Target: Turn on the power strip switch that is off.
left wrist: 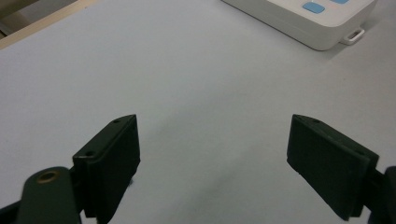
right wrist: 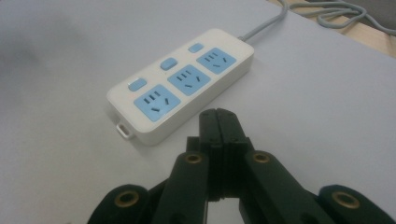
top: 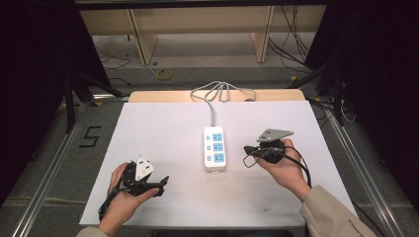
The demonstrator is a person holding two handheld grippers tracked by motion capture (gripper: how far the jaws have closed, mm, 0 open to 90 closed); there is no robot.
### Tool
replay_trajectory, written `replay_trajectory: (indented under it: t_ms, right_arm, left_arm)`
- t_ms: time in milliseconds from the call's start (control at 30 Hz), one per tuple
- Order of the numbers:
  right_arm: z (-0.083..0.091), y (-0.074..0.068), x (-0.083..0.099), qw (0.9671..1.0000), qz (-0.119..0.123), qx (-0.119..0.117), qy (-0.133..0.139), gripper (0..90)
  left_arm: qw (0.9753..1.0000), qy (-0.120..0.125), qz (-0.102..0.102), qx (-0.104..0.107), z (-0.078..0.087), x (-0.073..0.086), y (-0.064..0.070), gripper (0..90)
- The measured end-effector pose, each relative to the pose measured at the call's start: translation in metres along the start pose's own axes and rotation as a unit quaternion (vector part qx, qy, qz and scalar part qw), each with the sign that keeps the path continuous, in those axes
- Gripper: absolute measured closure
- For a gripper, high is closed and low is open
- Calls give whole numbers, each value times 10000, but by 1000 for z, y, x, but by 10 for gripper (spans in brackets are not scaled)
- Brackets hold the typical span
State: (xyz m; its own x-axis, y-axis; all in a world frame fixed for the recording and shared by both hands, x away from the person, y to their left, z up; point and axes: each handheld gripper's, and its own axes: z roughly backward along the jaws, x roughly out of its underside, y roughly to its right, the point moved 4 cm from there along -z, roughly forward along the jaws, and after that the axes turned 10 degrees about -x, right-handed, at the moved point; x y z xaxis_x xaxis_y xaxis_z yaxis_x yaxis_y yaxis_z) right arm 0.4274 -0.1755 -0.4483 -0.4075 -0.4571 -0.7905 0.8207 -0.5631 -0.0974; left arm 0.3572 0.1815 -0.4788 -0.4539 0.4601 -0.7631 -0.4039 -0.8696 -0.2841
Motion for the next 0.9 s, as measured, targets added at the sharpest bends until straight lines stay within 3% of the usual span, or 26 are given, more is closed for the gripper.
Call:
replay_trajectory:
  t_ms: [900]
  right_arm:
    - [-20, -2, -11, 9999, 1, -114, -84, 900]
  left_arm:
    - [10000, -6, -11, 3, 0, 0, 0, 170]
